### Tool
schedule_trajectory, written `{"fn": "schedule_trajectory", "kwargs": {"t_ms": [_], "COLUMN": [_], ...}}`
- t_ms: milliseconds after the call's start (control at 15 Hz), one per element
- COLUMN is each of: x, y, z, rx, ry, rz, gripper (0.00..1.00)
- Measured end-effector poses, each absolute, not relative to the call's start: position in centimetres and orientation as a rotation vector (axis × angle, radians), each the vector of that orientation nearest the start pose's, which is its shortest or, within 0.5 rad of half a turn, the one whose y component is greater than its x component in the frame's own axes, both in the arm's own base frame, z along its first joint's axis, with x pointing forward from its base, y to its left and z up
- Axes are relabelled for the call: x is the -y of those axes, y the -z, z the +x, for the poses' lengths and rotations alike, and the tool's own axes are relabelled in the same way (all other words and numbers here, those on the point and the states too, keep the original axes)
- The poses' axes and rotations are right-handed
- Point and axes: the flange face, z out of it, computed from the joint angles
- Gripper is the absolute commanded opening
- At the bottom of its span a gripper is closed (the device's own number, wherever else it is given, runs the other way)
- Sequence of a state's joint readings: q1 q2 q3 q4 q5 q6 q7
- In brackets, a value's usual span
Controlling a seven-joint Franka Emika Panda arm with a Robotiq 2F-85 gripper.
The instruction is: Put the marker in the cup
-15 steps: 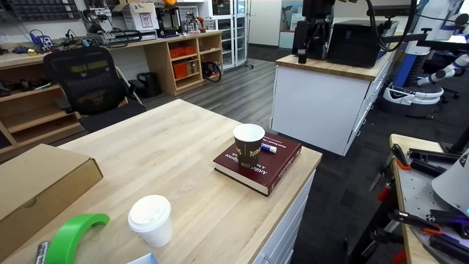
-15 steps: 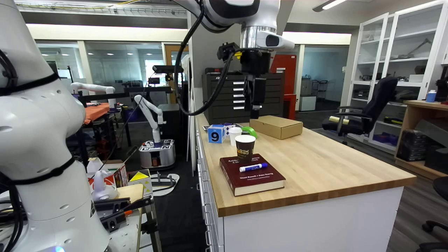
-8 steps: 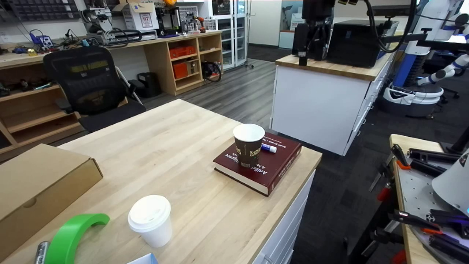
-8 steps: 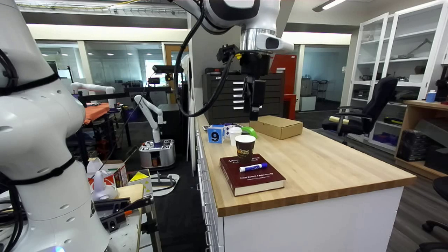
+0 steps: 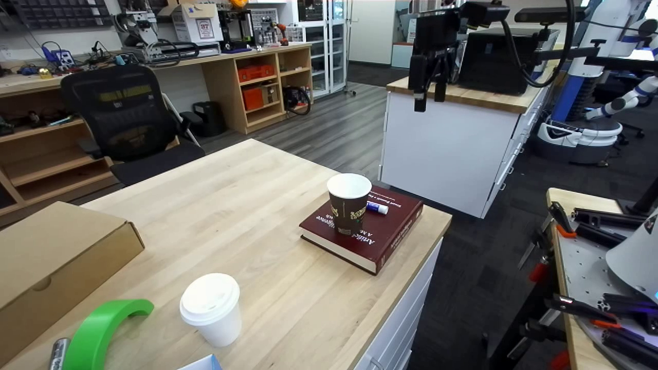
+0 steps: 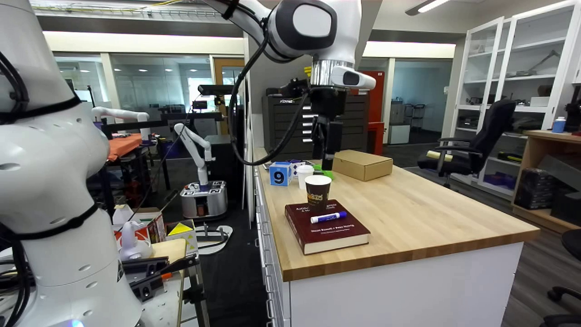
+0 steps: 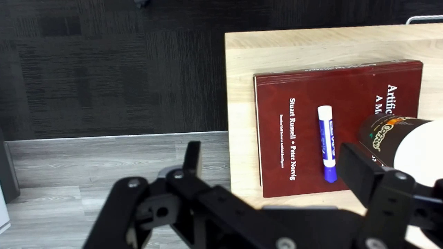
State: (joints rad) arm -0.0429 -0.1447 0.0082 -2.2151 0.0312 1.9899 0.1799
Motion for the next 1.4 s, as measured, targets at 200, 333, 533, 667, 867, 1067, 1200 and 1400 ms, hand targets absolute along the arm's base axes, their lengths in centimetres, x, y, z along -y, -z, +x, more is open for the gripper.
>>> {"fn": "schedule_trajectory", "kwargs": {"t_ms": [200,333,533,667,867,1067,1200,1400], "x": [0.6,0.0,-1.0,-2.0,-3.6,-5.2,-6.0,-6.1], "y": [-41.4,-40.1,-38.3,-37.2,-35.8,-34.6,-34.0,-33.6], "z": [50.0,50.6,51.4,51.9,52.4,52.8,53.0,53.0], "rx": [-0.328,-0.32,-0.32,-0.314,-0.298,-0.272,-0.252,-0.248], "ry": [-0.122,-0.119,-0.114,-0.105,-0.095,-0.112,-0.125,-0.134], "rz": [-3.105,-3.107,-3.108,-3.109,-3.111,-3.115,-3.117,-3.118], "gripper": [1.0,1.0,1.0,1.0,1.0,1.0,1.0,1.0]}}
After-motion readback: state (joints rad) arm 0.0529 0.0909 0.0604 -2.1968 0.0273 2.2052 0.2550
